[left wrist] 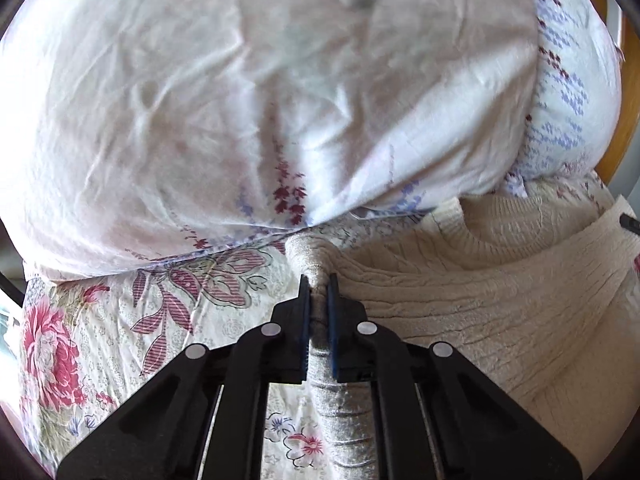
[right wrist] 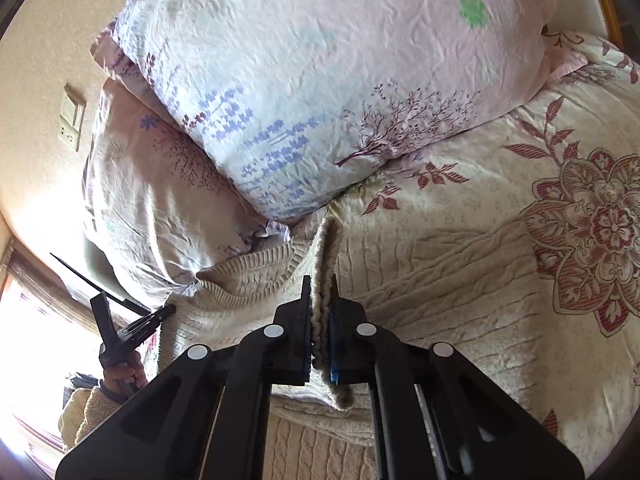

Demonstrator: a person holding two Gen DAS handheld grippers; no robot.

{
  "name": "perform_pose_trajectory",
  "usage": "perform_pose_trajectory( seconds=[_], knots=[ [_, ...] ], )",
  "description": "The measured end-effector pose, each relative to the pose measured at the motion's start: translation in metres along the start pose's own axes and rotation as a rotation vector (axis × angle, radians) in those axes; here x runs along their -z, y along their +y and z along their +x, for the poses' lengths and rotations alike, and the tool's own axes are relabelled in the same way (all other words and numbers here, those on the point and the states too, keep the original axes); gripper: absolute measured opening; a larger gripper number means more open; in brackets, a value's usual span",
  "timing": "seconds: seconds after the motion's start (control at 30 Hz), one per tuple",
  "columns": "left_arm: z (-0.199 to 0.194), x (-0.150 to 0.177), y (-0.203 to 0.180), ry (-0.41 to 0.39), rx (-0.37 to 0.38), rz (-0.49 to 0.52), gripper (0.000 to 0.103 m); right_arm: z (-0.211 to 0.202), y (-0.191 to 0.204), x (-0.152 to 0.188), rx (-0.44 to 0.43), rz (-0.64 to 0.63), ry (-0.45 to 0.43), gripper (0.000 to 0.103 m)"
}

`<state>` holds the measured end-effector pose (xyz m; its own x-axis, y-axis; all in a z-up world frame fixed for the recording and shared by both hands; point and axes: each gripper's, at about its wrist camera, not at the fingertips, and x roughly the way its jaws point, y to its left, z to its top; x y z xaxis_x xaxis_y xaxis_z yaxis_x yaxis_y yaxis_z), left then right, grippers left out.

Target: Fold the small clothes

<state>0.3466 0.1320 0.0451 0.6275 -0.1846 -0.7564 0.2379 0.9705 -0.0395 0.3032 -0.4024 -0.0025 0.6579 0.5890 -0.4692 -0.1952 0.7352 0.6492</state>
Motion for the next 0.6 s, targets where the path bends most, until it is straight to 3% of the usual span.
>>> perform_pose_trajectory(
  seconds=[0.07,0.17,0.23,0.27,0.3,0.33,0.37,0.4,0.5,0.57,0.6],
  knots=[
    [0.003,0.005,0.016,0.01,0.014,-0.064,0.007,0.008,-0.008,0.005,0.057,0.025,0.033,0.006],
    [0.017,0.01,0.015,0.047,0.006,-0.076,0.008,0.028,-0.024,0.016,0.127,0.073,0.121,0.006],
    [0.018,0.011,0.014,0.033,0.013,-0.084,0.011,0.027,-0.023,0.018,0.125,0.068,0.113,0.007],
    [0.015,0.011,0.014,0.022,0.015,-0.089,0.017,0.024,-0.022,0.017,0.119,0.08,0.121,0.009],
    [0.008,0.013,0.016,0.005,0.015,-0.093,0.03,0.021,-0.022,0.017,0.109,0.093,0.123,0.011],
    [0.002,0.014,0.017,-0.012,0.018,-0.094,0.038,0.017,-0.022,0.017,0.104,0.098,0.125,0.02],
    [-0.002,0.015,0.016,-0.028,0.023,-0.094,0.052,0.013,-0.022,0.018,0.105,0.096,0.121,0.028],
    [-0.01,0.018,0.017,-0.046,0.021,-0.096,0.061,0.008,-0.022,0.021,0.106,0.095,0.115,0.029],
    [-0.036,0.032,0.019,-0.09,0.031,-0.1,0.072,-0.013,-0.024,0.03,0.102,0.102,0.096,0.035],
    [-0.059,0.049,0.022,-0.119,0.043,-0.109,0.081,-0.033,-0.025,0.037,0.107,0.091,0.067,0.067],
    [-0.071,0.059,0.023,-0.129,0.051,-0.109,0.084,-0.044,-0.025,0.04,0.112,0.077,0.046,0.072]
  ],
)
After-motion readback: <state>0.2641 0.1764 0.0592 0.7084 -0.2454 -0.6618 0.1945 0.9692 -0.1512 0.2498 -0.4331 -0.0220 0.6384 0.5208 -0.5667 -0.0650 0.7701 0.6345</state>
